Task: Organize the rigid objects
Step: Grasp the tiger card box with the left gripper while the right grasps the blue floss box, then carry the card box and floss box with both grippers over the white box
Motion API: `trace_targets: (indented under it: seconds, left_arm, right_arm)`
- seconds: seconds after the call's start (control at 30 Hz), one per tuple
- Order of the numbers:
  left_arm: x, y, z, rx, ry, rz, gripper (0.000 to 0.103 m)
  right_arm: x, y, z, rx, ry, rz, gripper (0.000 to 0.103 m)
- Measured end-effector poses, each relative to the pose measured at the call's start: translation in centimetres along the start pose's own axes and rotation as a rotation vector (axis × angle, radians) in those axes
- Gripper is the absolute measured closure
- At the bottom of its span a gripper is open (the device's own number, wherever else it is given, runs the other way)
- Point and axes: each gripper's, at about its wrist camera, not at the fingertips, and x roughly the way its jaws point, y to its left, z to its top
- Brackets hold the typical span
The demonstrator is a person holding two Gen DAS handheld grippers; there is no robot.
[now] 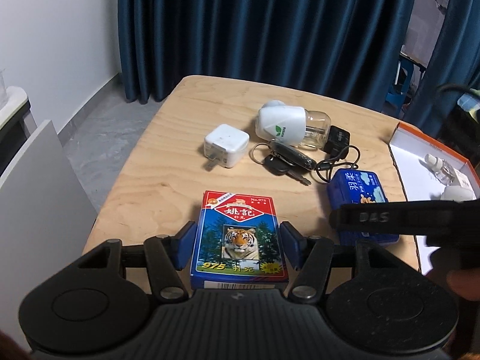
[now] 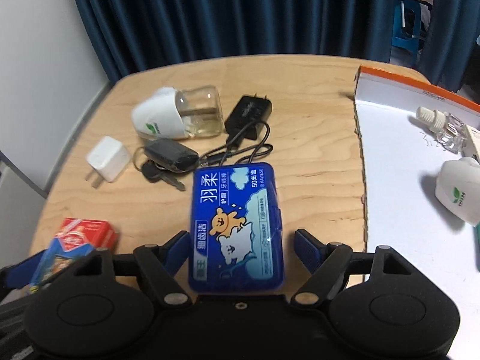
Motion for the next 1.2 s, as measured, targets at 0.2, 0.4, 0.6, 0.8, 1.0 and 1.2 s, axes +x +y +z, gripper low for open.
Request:
trace_targets:
  seconds: [0.2, 0.4, 0.6, 0.8, 1.0, 1.2]
  left_arm:
    - [-0.3, -0.2, 0.2, -0.003, -0.013, -0.011, 0.042]
    - [-1.6, -1.6, 0.4, 0.016, -0.036, -0.035, 0.042]
    - [-3.7, -4.6, 0.3, 0.050, -0.060, -0.094, 0.042]
    - [-6.1, -8.7, -0.2, 0.101, -0.069, -0.180, 0.042]
    - [-7.8, -12.8, -1.2, 0.174, -0.087, -0.242, 0.042]
    - [-6.9, -16.2, -2.0, 0.215, -0.038, -0.332, 0.042]
  right_arm:
    - [-0.5, 0.1, 0.0, -0.034, -0.020, -0.008, 0.029]
    - [-4.8, -1.2, -0.5, -0.044, -0.107, -0.019, 0.029]
    - [-10.5, -4.4, -1.8, -0.013, -0.174, -0.042, 0.029]
    - [-15.1, -8.9, -4.1, 0.055, -0.217, -0.107, 0.029]
    - [-18.2, -14.3, -7.4, 0.139, -0.187, -0.171, 0.029]
    - [-19.5, -18.1, -9.4, 0.205, -0.199, -0.210, 0.029]
